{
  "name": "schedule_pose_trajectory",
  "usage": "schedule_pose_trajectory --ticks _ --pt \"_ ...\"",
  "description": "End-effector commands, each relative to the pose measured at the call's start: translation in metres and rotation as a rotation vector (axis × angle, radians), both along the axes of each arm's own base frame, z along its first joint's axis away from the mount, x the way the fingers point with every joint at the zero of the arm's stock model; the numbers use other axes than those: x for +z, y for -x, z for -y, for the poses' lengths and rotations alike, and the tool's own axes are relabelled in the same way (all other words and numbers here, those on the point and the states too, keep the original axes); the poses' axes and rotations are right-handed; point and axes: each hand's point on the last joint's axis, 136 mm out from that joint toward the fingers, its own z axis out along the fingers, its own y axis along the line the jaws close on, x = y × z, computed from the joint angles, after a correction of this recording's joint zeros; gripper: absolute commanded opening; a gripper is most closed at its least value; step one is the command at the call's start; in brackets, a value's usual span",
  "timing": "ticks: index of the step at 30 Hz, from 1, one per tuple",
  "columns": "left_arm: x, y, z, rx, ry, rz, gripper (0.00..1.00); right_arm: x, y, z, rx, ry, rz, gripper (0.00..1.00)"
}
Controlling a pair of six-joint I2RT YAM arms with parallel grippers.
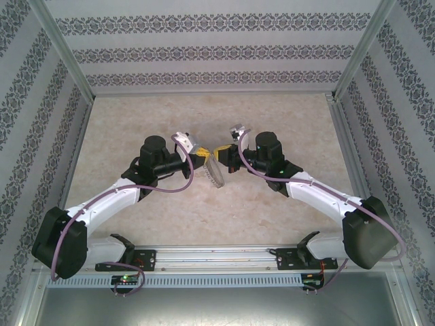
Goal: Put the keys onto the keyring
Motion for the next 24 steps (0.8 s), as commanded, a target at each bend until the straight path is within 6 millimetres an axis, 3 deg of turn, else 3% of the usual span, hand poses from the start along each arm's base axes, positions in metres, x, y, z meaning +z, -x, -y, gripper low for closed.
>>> schedule_pose_trajectory --ticks 1,10,16,17,19,20,24 --pt "0.037 0.007 0.009 -0.038 0.078 0.117 0.00 0.012 0.003 -0.007 0.048 -0.010 0.034 0.00" --pt "0.040 0.005 0.008 -0.019 0.125 0.147 0.00 0.001 0.007 0.002 0.040 0.013 0.001 0.00" --pt "0.044 0.006 0.009 -0.022 0.161 0.156 0.00 0.000 0.013 -0.004 0.087 -0.005 -0.028 0.00" --pt "0.044 0.006 0.009 -0.024 0.162 0.157 0.00 0.000 0.013 -0.003 0.083 -0.005 -0.032 0.03" --pt "0.043 0.006 0.009 -0.025 0.162 0.155 0.00 -0.001 0.012 0.000 0.069 -0.006 -0.037 0.24" --pt "0.043 0.006 0.009 -0.026 0.161 0.153 0.00 -0.002 0.011 0.002 0.057 -0.006 -0.039 0.29" --pt "0.042 0.008 0.010 -0.032 0.162 0.153 0.00 0.003 0.007 0.014 0.009 -0.027 -0.035 0.40"
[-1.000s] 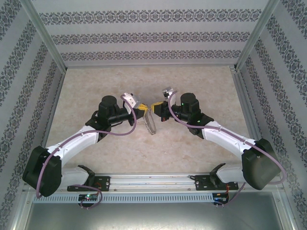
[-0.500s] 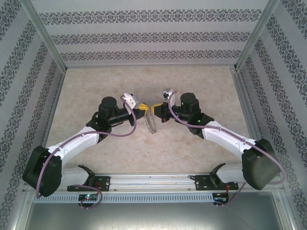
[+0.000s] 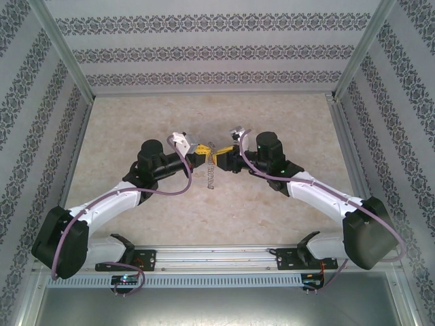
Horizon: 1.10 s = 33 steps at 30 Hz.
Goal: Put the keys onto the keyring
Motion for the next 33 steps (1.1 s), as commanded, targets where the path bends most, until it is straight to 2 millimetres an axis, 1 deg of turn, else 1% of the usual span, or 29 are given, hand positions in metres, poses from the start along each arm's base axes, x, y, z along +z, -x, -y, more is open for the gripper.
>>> schedule_pose_trajectory --ticks 1,7,11,13,17,23,25,29,31,33 --pt "0.023 0.008 0.007 -0.042 0.054 0.078 0.00 0.009 0.000 0.013 -0.033 -0.031 0.012 0.42" --pt "0.019 0.009 0.008 -0.047 0.057 0.077 0.00 0.016 0.001 0.028 -0.094 -0.054 0.025 0.48" --pt "0.019 0.008 0.009 -0.051 0.062 0.077 0.00 0.022 -0.001 0.031 -0.118 -0.079 0.019 0.48" --pt "0.017 0.007 0.009 -0.051 0.067 0.077 0.00 0.025 -0.007 0.033 -0.163 -0.096 -0.001 0.49" --pt "0.017 0.006 0.010 -0.048 0.084 0.070 0.00 0.026 -0.028 0.044 -0.302 -0.110 -0.060 0.52" --pt "0.018 0.006 0.009 -0.047 0.099 0.053 0.00 0.039 -0.051 0.049 -0.436 -0.131 -0.124 0.55" --pt "0.020 0.006 0.008 -0.038 0.111 0.056 0.00 0.041 -0.060 0.052 -0.490 -0.133 -0.149 0.55" --pt "0.025 0.006 0.004 -0.014 0.137 0.069 0.00 0.042 -0.074 0.048 -0.527 -0.144 -0.199 0.55" --pt "0.028 0.006 0.003 -0.012 0.156 0.073 0.00 0.042 -0.079 0.042 -0.522 -0.167 -0.228 0.55" --pt "0.032 0.007 0.004 -0.017 0.168 0.076 0.00 0.049 -0.082 0.034 -0.498 -0.200 -0.248 0.55"
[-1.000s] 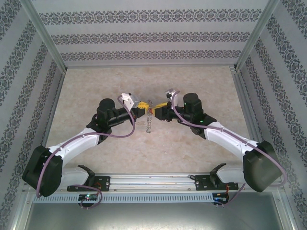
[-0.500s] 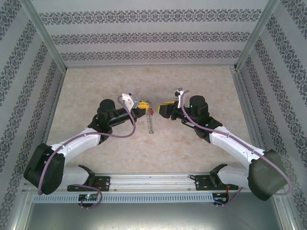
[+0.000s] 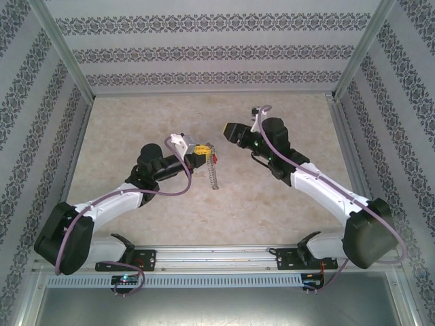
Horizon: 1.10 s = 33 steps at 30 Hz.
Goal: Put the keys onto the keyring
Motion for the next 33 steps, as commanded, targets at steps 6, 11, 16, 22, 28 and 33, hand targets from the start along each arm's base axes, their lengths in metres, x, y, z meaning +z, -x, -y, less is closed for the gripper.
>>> schedule_pose_trajectory --ticks 6,11,16,22,28,33 --pt "0.043 0.012 0.000 -0.014 0.113 0.100 0.00 0.030 -0.003 -0.025 0.023 -0.069 0.002 0.54" --pt "0.043 0.010 -0.001 -0.003 0.108 0.099 0.00 0.045 0.001 -0.033 0.039 -0.069 0.032 0.53" --pt "0.043 0.007 0.001 -0.003 0.117 0.109 0.00 0.045 0.001 -0.035 0.026 -0.026 0.048 0.52" --pt "0.043 0.006 0.002 -0.009 0.124 0.110 0.00 0.038 0.001 -0.041 0.043 -0.008 0.043 0.49" --pt "0.041 0.007 0.003 -0.019 0.131 0.103 0.00 0.044 0.004 -0.036 0.059 -0.007 0.075 0.50" --pt "0.034 0.009 0.005 -0.033 0.134 0.105 0.00 0.019 0.008 -0.023 0.071 0.037 0.070 0.52"
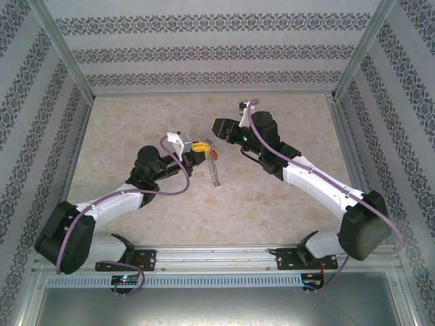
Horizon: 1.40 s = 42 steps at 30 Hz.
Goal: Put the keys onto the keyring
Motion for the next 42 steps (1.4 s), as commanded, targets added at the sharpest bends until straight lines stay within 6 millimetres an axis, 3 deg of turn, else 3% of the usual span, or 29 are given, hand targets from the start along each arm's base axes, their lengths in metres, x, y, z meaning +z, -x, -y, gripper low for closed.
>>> schedule_pose_trajectory --ticks 1,8,15,22,42 --pt "0.016 0.010 0.007 -0.047 0.052 0.076 0.00 -0.006 0.007 0.010 0.040 0.014 0.051 0.52" --pt "0.011 0.013 0.011 -0.097 0.060 0.075 0.00 -0.029 0.021 0.031 0.026 0.025 0.095 0.55" --pt "0.012 0.014 0.010 -0.155 0.092 0.077 0.00 -0.019 0.054 0.014 0.229 -0.065 0.219 0.42" --pt "0.022 0.007 -0.001 -0.203 0.203 0.054 0.00 -0.011 0.081 0.009 0.343 -0.110 0.283 0.36" --pt "0.025 0.004 -0.001 -0.229 0.220 0.031 0.00 -0.006 0.078 -0.017 0.439 -0.178 0.282 0.28"
